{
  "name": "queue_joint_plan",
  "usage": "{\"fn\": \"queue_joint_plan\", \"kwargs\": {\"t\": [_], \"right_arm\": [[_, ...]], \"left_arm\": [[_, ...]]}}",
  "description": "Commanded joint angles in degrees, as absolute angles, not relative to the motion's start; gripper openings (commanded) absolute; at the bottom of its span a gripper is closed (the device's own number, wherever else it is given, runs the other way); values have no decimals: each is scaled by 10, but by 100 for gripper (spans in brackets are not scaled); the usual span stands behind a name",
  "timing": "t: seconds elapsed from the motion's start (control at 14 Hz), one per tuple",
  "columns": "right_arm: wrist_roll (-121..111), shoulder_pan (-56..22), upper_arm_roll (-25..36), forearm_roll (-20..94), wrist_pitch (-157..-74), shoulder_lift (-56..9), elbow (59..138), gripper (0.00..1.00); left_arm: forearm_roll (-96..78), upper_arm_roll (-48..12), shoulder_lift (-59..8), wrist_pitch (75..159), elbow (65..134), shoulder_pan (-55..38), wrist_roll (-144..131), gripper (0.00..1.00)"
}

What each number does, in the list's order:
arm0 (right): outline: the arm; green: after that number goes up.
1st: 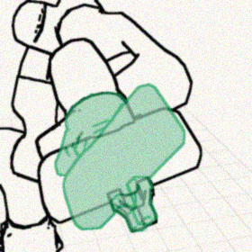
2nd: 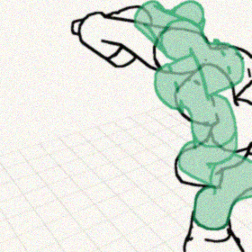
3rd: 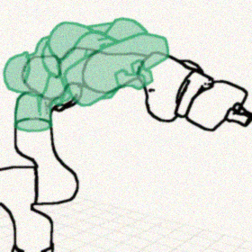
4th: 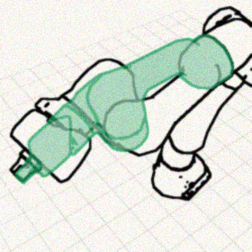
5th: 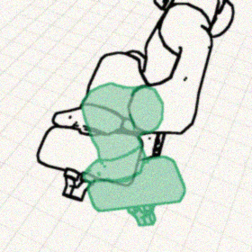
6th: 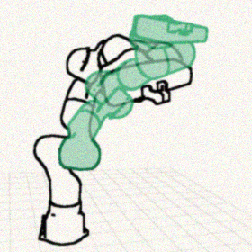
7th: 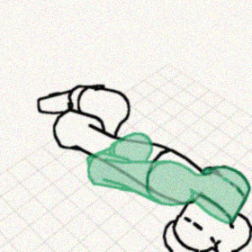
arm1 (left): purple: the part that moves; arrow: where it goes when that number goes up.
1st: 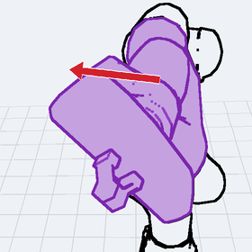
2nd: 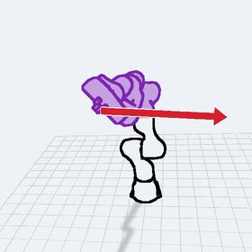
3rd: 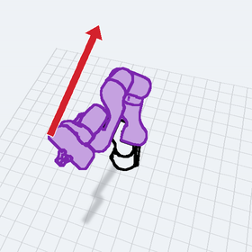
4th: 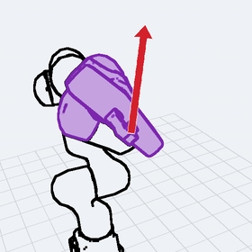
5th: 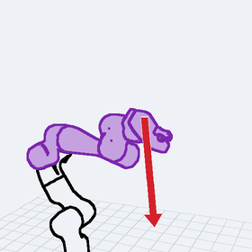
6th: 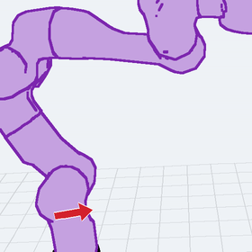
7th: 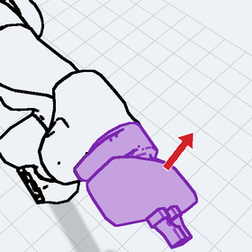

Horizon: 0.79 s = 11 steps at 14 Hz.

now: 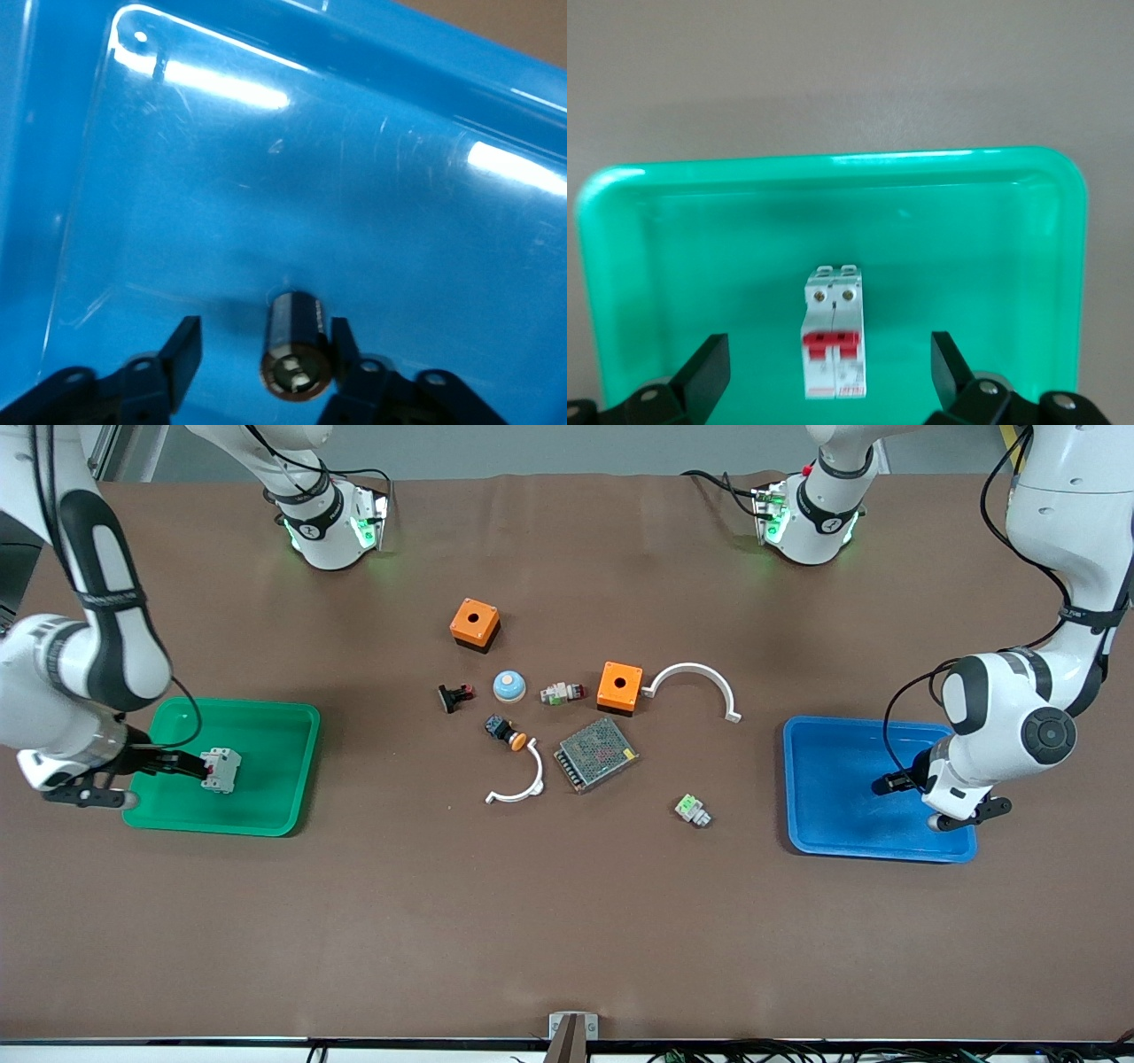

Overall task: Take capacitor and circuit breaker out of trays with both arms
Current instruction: 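Grasp the capacitor with the left gripper while the right gripper grasps the breaker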

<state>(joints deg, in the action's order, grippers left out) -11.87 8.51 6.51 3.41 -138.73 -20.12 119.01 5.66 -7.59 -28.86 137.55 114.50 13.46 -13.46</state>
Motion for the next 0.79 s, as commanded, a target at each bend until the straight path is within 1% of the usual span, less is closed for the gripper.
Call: {"fn": "queue_joint_plan", "kwargs": {"t": [0.0,0.07,0.14,0.21,0.29,0.36,0.43,0.5,0.57,0.71], "right_arm": [[-146,95,57,44,-1483,-221,1246,100],[-150,100,56,44,-1494,-228,1254,100],[-151,102,56,45,-1494,-230,1259,100],[-151,102,55,45,-1494,-230,1262,100],[-151,102,55,45,-1494,-230,1266,100],[-151,102,55,45,-1491,-230,1266,96],[-151,102,55,45,-1489,-230,1266,90],[-150,102,55,45,-1487,-230,1266,84],[-150,101,55,45,-1487,-229,1266,74],[-149,100,55,46,-1477,-228,1263,47]], "left_arm": [[71,-81,-292,1379,1141,136,-143,56],[71,-81,-292,1378,1142,136,-144,52],[71,-81,-293,1377,1142,135,-145,43],[71,-82,-293,1375,1142,135,-145,33],[71,-83,-292,1374,1142,135,-143,21],[71,-83,-291,1373,1142,135,-143,11],[71,-84,-287,1371,1142,134,-142,2],[70,-89,-281,1362,1142,134,-142,0],[67,-94,-270,1345,1142,134,-142,0],[61,-122,-237,1293,1141,134,-161,0]]}}
